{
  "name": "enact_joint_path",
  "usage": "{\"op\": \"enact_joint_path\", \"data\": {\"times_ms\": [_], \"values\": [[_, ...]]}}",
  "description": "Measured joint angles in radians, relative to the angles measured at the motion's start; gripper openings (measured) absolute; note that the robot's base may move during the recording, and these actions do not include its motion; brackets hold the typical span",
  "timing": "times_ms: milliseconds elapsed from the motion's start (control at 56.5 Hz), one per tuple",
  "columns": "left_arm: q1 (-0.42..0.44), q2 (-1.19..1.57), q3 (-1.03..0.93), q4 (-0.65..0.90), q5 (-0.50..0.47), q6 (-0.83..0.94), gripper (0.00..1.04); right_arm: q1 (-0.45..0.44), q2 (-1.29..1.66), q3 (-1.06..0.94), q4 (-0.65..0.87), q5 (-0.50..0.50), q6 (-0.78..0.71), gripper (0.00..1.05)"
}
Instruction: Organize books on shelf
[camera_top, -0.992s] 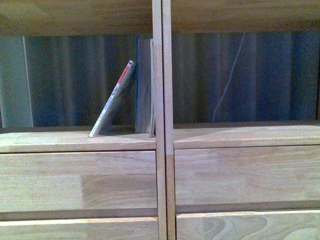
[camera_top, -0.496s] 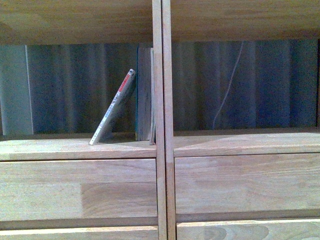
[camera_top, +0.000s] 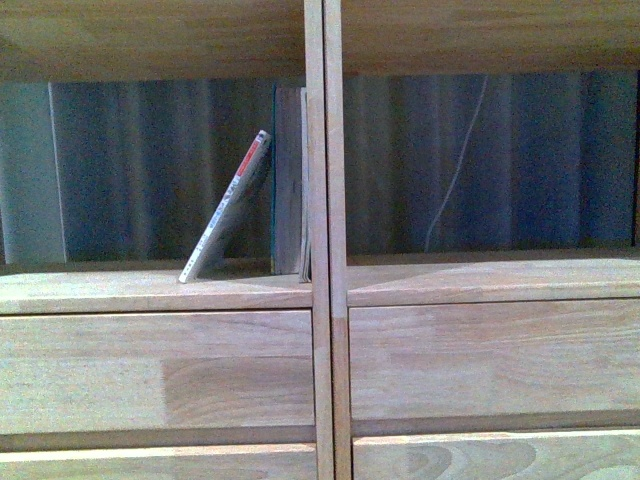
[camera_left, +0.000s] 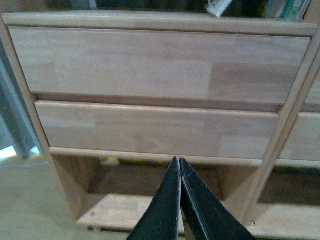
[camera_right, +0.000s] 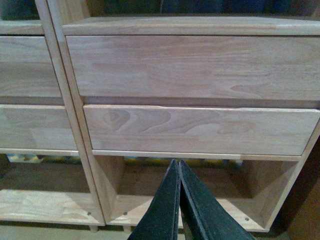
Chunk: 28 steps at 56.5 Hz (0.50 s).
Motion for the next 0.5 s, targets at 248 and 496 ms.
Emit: {"op": "enact_joint_path", "data": {"times_ms": [248,496], "values": [[0.0,-0.086,0.0,-0.081,0.001,0.0,0.03,0.0,-0.038,-0.032,0.005,0.001,0.0,0.03],[0.0,-0.161,0.0,-0.154,0.001,0.0,0.03,0.0,-0.04,-0.032,0.005,0.001,0.0,0.03]]}}
